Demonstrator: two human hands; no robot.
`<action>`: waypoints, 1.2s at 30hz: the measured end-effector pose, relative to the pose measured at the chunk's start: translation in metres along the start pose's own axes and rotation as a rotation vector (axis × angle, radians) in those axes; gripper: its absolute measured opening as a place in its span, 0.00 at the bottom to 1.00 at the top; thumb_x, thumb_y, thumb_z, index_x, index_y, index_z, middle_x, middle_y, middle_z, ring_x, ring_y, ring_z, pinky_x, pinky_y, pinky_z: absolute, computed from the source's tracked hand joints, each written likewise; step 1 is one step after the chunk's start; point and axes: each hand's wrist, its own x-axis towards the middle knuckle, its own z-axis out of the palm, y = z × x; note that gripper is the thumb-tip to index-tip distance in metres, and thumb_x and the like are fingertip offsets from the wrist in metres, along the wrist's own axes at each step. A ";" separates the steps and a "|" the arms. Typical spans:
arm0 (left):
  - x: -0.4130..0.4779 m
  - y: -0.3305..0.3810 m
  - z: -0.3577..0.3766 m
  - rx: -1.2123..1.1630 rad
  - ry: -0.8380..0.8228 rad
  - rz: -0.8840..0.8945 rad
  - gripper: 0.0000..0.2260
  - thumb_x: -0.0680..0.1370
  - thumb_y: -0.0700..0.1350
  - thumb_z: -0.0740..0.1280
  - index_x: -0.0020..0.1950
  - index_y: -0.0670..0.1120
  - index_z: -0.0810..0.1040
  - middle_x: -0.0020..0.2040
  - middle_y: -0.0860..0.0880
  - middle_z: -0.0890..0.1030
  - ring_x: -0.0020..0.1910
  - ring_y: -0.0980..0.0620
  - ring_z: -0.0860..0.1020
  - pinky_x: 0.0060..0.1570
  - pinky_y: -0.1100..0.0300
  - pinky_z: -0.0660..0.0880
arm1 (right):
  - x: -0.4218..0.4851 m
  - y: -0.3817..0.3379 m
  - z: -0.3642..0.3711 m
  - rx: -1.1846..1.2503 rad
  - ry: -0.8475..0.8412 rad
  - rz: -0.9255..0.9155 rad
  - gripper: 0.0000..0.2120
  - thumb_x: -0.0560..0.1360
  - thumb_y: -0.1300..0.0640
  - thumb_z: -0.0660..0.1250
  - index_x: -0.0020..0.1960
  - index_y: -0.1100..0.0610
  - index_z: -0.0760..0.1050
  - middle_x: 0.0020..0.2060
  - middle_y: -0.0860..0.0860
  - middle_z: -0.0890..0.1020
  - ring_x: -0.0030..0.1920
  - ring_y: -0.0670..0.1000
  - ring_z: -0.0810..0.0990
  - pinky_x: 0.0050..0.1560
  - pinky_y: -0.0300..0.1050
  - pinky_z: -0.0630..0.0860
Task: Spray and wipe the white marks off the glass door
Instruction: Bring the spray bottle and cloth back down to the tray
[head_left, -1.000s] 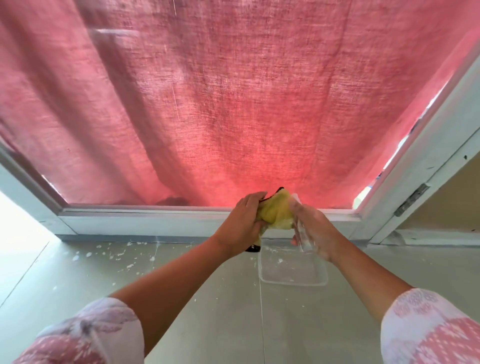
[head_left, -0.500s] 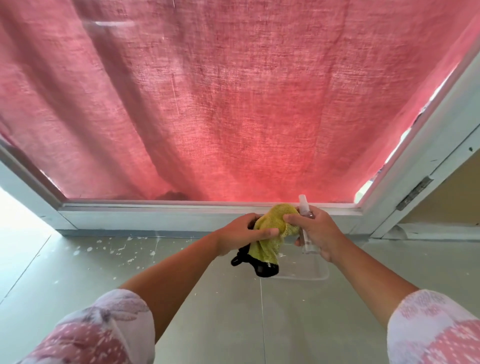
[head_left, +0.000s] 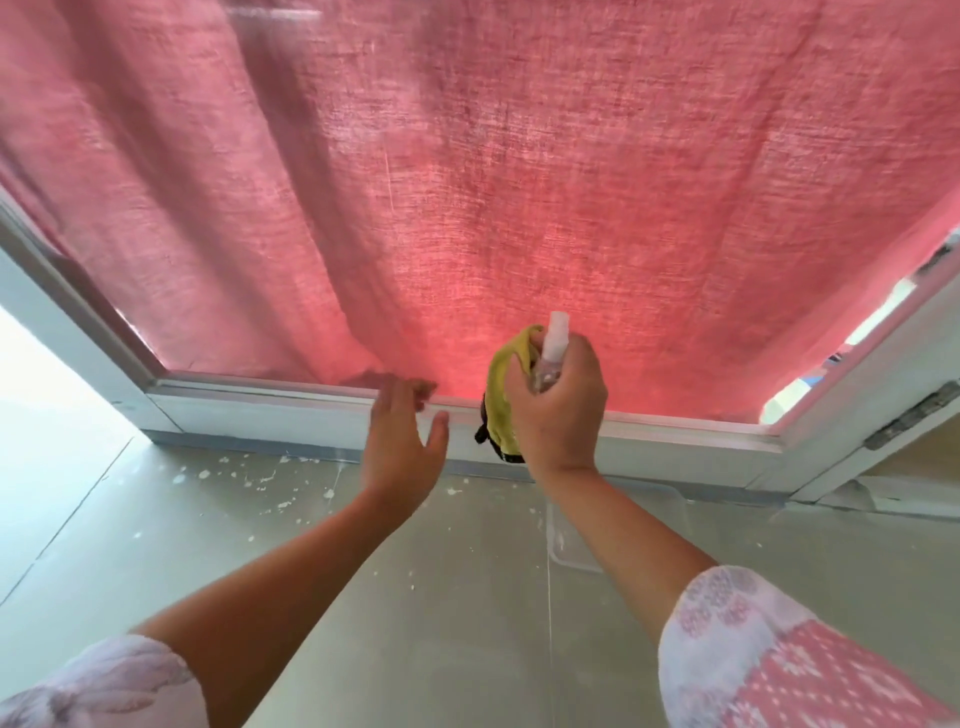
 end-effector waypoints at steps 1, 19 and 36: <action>0.002 -0.008 -0.006 0.053 0.072 0.070 0.15 0.73 0.36 0.69 0.59 0.41 0.73 0.55 0.46 0.73 0.54 0.47 0.72 0.55 0.48 0.74 | 0.000 0.000 0.010 -0.038 -0.001 -0.069 0.09 0.71 0.62 0.71 0.47 0.63 0.73 0.38 0.52 0.73 0.33 0.45 0.64 0.35 0.28 0.64; 0.003 -0.052 -0.007 0.152 0.125 -0.036 0.23 0.70 0.28 0.63 0.64 0.40 0.70 0.62 0.42 0.71 0.62 0.45 0.65 0.65 0.54 0.61 | -0.025 0.031 0.068 -0.562 -0.709 -0.625 0.15 0.61 0.69 0.75 0.45 0.62 0.77 0.41 0.54 0.79 0.39 0.54 0.77 0.30 0.40 0.72; -0.010 -0.006 0.004 -0.726 -0.864 -0.738 0.32 0.74 0.70 0.57 0.67 0.49 0.74 0.64 0.47 0.78 0.61 0.49 0.77 0.60 0.56 0.73 | 0.014 0.029 -0.049 0.414 -0.732 0.740 0.09 0.72 0.66 0.71 0.48 0.58 0.75 0.37 0.52 0.78 0.32 0.46 0.78 0.29 0.40 0.77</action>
